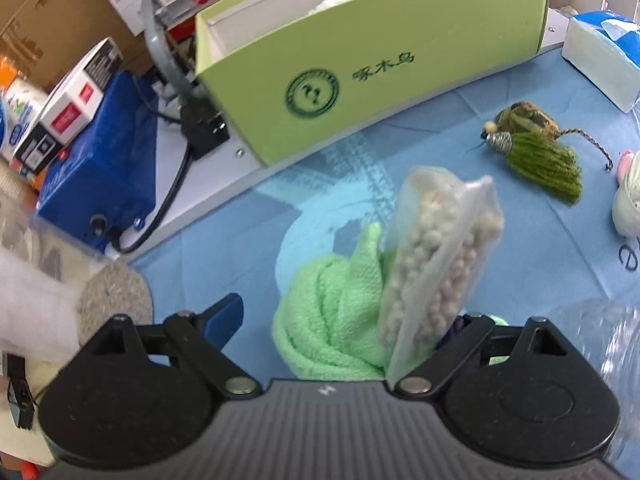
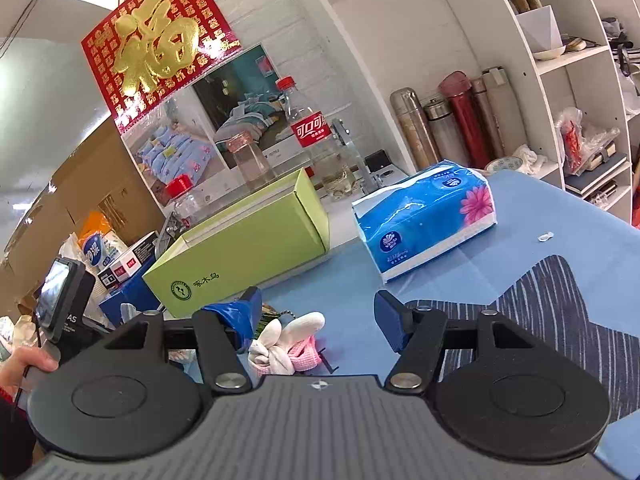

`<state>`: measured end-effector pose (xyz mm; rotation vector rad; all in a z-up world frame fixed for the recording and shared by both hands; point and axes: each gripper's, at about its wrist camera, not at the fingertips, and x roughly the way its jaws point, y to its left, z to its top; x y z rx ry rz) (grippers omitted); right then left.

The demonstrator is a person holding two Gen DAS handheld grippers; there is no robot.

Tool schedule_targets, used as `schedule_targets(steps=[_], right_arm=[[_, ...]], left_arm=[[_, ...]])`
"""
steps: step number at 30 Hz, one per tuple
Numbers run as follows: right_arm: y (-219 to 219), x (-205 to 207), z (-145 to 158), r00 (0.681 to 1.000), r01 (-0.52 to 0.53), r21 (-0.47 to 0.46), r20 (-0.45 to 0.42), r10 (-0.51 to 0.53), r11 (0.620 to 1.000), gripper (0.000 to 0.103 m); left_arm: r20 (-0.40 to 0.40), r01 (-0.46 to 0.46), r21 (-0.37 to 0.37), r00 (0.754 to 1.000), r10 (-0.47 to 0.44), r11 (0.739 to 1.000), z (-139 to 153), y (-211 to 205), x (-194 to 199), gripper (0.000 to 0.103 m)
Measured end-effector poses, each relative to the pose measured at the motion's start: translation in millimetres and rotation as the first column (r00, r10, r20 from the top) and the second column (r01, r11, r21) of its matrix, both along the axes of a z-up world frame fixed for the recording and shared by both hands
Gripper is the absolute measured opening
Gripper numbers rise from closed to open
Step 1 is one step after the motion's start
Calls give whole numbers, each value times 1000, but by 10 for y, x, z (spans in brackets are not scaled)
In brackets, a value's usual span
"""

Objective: Organize soft objects
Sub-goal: 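Move the left tool to the green towel while the right tool approaches the knotted white-pink sock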

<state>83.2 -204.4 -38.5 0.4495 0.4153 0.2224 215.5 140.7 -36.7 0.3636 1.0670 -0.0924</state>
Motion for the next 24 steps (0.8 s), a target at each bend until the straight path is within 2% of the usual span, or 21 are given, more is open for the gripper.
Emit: schedule_targets(steps=[3, 7, 9, 15, 18, 24], right_arm=[[88, 12, 8, 1000, -28, -34, -8, 28, 999, 48], [143, 23, -4, 999, -42, -35, -11, 41, 999, 48], [170, 43, -5, 999, -43, -34, -16, 42, 999, 48], [237, 37, 8, 998, -61, -55, -15, 60, 997, 48], [230, 43, 0, 998, -61, -50, -20, 60, 997, 48], [260, 28, -7, 997, -79, -93, -33, 76, 993, 49]], left_arm=[[-15, -45, -51, 999, 45, 998, -6, 259, -211, 93], [-52, -106, -114, 994, 101, 988, -10, 533, -413, 93], [-31, -136, -124, 991, 133, 983, 18, 625, -534, 93], [56, -228, -33, 972, 230, 973, 23, 766, -702, 93], [42, -234, -104, 970, 239, 967, 31, 830, -736, 93], [125, -236, -232, 955, 270, 943, 211, 805, -1010, 93]])
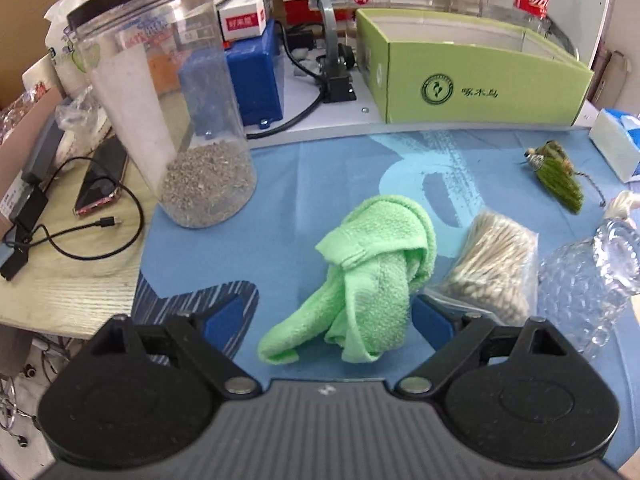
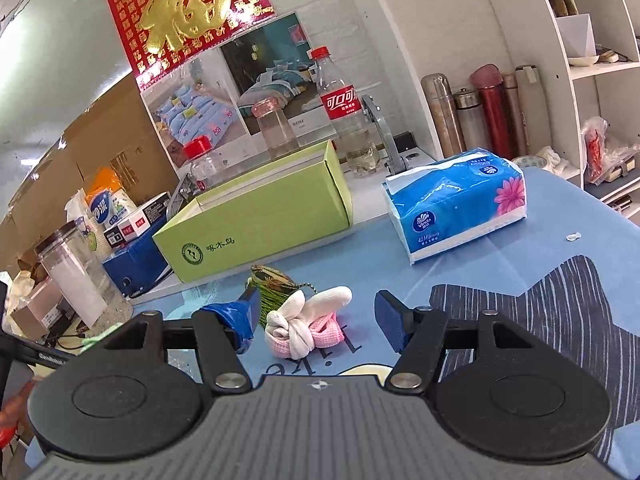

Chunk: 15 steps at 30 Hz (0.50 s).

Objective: Organize soft objects
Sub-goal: 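Move the left tool to the green towel while the right tool approaches the knotted white-pink sock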

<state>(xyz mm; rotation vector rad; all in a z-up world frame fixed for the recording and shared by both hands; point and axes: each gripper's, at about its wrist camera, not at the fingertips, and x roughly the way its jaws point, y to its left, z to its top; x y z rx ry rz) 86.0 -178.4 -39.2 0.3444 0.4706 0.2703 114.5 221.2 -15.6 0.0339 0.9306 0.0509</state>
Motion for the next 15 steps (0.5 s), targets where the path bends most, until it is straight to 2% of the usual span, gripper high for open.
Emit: schedule_targets(steps=[4, 8, 10, 12, 15], right_arm=[[205, 90, -46, 999, -46, -85, -25, 44, 995, 49], [509, 292, -60, 995, -103, -163, 0, 104, 981, 49], [686, 445, -127, 995, -95, -271, -13, 95, 958, 49], [801, 583, -238, 995, -95, -384, -47, 83, 918, 49], [670, 527, -239, 994, -113, -376, -50, 102, 920, 50]], left_arm=[[2, -39, -43, 999, 39, 998, -15, 44, -41, 93], [-17, -88, -106, 996, 86, 990, -60, 159, -24, 93], [-15, -103, -117, 995, 102, 988, -56, 194, -42, 93], [-5, -103, -106, 995, 103, 989, -29, 203, -75, 93], [12, -83, -91, 996, 84, 992, 1, 195, -110, 93]])
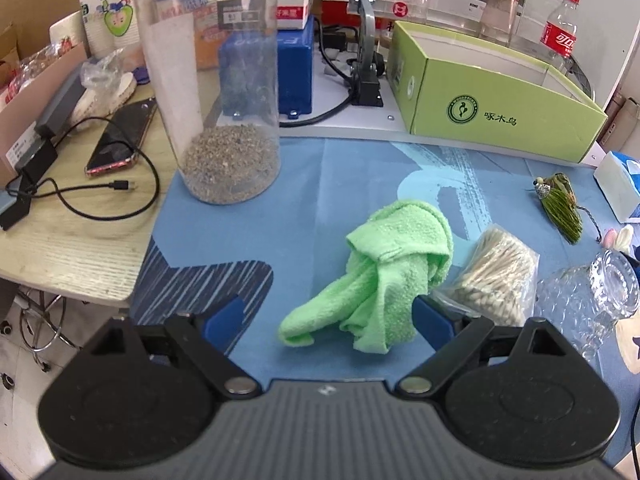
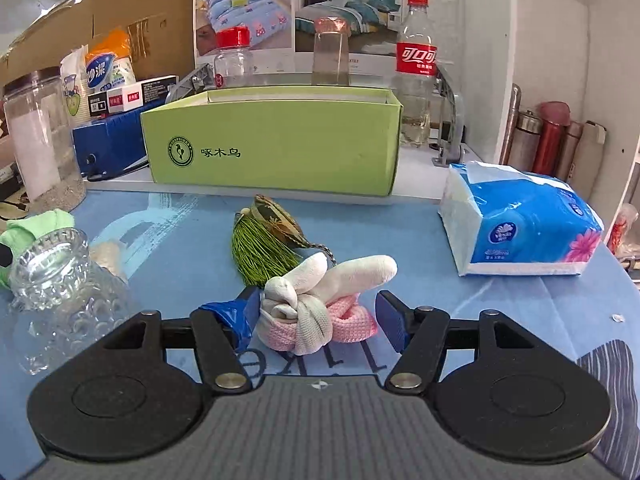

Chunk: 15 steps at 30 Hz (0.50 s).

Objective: Organize soft objects
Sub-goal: 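Move the left tool to the green towel while the right tool approaches the knotted white-pink sock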

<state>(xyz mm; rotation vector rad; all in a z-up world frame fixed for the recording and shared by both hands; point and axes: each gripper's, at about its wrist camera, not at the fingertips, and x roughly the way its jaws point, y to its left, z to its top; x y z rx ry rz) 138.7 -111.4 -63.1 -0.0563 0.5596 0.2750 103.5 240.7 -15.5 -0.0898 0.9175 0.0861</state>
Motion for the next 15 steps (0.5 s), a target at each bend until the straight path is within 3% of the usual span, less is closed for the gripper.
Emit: schedule_targets(steps=[5, 9, 15], right_arm=[[-435, -231, 62, 990, 139, -109, -18, -142, 984, 50], [-650, -383, 160, 990, 141, 33, -4, -141, 989, 51], [-302, -63, 97, 998, 68, 19, -9, -68, 997, 51]], left_arm=[[-2, 34, 13, 999, -34, 999, -18, -89, 33, 93], [-2, 59, 27, 998, -59, 998, -15, -182, 50, 93], [-10, 56, 54, 998, -56, 997, -6, -201, 25, 93]])
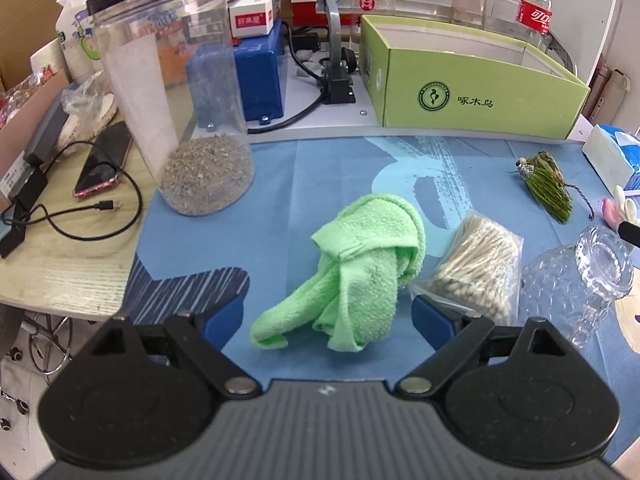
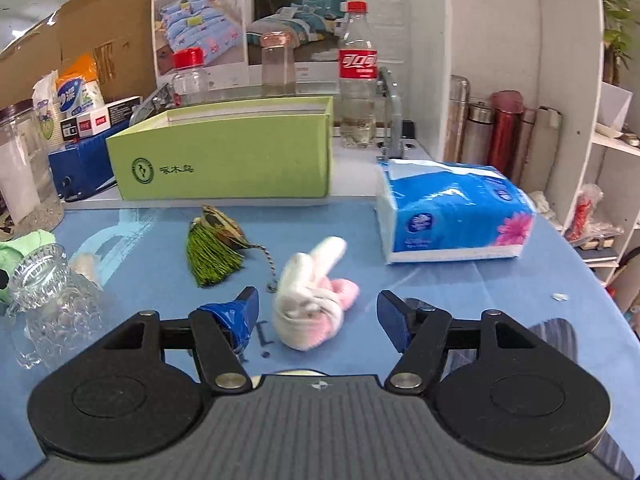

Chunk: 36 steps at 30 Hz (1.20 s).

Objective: Organize soft objects
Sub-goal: 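Move the left tool to the green towel while the right tool approaches the knotted white-pink sock, then grasp the green towel with the left tool while the right tool grasps the knotted sock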

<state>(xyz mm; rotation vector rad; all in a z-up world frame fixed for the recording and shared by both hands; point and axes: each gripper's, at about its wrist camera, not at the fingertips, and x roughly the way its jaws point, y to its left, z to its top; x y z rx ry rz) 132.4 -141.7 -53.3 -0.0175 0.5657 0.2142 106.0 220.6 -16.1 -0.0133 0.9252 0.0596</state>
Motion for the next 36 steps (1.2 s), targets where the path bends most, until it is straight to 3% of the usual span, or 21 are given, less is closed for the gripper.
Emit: schedule_targets(steps=[4, 6, 7, 13, 17, 20, 28, 33, 36], right_arm=[[134, 217, -128, 999, 29, -79, -39, -32, 996, 52], [79, 286, -218, 995, 45, -64, -88, -50, 997, 54], [27, 275, -240, 996, 53, -26, -72, -55, 998, 54], [13, 281, -248, 996, 67, -28, -60, -69, 997, 58], [17, 290, -253, 996, 67, -34, -60, -69, 997, 59], [16, 316, -260, 996, 65, -36, -62, -67, 997, 61], [32, 347, -267, 996, 61, -41, -64, -64, 997, 64], [29, 353, -270, 996, 60, -36, -65, -62, 998, 65], [27, 333, -267, 997, 54, -30, -56, -56, 998, 53]], left_arm=[[-1, 11, 8, 1000, -11, 1000, -14, 2, 19, 93], [0, 24, 19, 1000, -24, 1000, -43, -10, 64, 93], [-3, 32, 22, 999, -32, 999, -62, -15, 101, 93], [-47, 98, 38, 994, -96, 994, -275, -11, 415, 93], [-51, 129, 4, 990, -129, 992, -348, 31, 510, 93], [-48, 116, -6, 992, -116, 993, -347, 45, 532, 93], [-18, 89, 73, 996, -88, 993, -338, -81, 487, 93], [-14, 85, 50, 996, -84, 995, -347, -46, 479, 93], [-8, 85, 15, 996, -85, 996, -344, -6, 456, 85]])
